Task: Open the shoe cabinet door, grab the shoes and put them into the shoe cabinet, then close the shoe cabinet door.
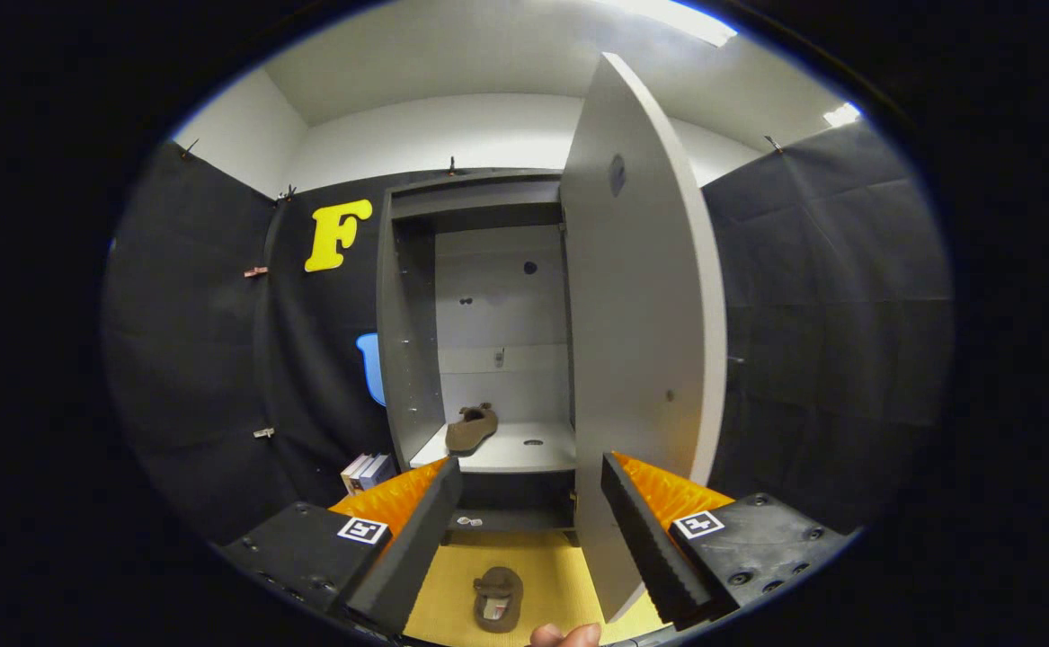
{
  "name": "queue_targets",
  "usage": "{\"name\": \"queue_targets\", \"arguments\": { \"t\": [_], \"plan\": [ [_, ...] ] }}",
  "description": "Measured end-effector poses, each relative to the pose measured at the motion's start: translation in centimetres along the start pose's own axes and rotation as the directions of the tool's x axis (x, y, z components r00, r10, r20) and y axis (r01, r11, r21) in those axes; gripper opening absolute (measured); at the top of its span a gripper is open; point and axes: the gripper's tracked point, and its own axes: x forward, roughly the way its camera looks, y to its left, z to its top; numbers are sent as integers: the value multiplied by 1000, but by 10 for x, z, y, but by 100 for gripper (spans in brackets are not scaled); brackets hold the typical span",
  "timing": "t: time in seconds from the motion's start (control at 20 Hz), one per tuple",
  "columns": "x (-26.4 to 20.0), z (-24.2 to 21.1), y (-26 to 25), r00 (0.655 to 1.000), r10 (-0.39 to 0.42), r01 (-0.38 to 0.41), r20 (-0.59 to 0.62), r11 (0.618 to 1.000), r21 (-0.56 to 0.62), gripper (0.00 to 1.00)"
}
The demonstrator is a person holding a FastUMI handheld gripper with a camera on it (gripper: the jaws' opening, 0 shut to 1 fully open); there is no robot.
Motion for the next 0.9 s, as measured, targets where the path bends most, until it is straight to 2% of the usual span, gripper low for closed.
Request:
{"name": "queue_targets", "arguments": {
  "t": [0.4, 0.7, 0.9],
  "plan": [
    [63, -52, 36, 997, 67, -69, -34, 995, -77, 99],
    [102, -162, 46, 969, 96, -108, -226, 993, -39, 98],
    [102, -253, 46, 909, 95, -92, -406, 995, 25, 98]
  ]
}}
